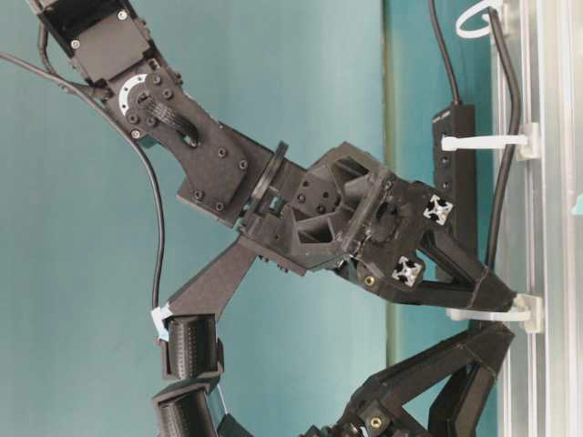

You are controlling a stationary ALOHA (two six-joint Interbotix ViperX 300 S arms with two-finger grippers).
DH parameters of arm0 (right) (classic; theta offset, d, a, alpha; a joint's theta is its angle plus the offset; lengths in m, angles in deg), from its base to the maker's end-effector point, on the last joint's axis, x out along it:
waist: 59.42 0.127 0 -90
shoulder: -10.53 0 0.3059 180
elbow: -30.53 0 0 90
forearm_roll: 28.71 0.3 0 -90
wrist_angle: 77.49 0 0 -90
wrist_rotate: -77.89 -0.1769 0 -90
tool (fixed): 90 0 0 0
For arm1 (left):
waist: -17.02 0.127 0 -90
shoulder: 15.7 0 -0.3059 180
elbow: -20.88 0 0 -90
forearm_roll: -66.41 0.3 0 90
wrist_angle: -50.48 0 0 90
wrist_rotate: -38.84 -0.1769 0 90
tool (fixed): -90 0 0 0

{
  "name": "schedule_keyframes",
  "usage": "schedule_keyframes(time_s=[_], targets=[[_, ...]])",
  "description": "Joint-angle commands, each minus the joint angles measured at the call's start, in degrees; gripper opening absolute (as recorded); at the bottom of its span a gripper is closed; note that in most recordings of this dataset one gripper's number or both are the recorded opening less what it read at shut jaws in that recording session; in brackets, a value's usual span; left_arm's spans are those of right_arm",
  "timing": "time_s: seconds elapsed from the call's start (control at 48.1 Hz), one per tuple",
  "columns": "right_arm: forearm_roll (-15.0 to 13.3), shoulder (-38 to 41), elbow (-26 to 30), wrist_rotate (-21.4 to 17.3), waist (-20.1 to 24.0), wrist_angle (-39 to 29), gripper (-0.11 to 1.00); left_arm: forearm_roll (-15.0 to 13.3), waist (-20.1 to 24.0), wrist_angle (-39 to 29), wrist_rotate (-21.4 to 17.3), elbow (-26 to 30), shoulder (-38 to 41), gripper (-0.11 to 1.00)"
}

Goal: Pass the USB cable through three rings with both arms.
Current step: 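Close the left gripper on the plug emerging past the left ring, then open the right gripper and pull the plug left with the left gripper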

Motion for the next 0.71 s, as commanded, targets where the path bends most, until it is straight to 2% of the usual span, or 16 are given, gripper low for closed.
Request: schedule_keyframes(time_s=[0.0,0.104,0.208,0.436,0.499,0.686], targets=[[0.1,-1.1,0.0,-0.3,0.2,1.3,-0.05,0.3,-0.1,0.5,-0.1,0.9,-0.4,0.22],[0.1,-1.3,-0.5,-0.3,0.4,2.4,0.01,0.3,-0.1,0.4,-0.1,0.7,-0.5,0.22],[0.1,-1.8,-1.1,-0.4,0.5,2.2,0.16,0.2,-0.1,0.3,0.0,0.6,-0.6,0.22],[-0.2,-4.5,-3.5,-0.2,0.6,1.5,0.79,0.3,-0.1,-2.7,-0.1,0.1,-1.5,0.22],[-0.2,-5.6,-4.7,-0.4,0.6,1.5,0.92,0.2,-0.1,-3.5,-0.2,-0.4,-2.3,0.22],[-0.3,-9.1,-8.3,-0.5,0.6,1.5,0.91,0.3,-0.1,-4.8,-0.1,-2.2,-5.5,0.22]])
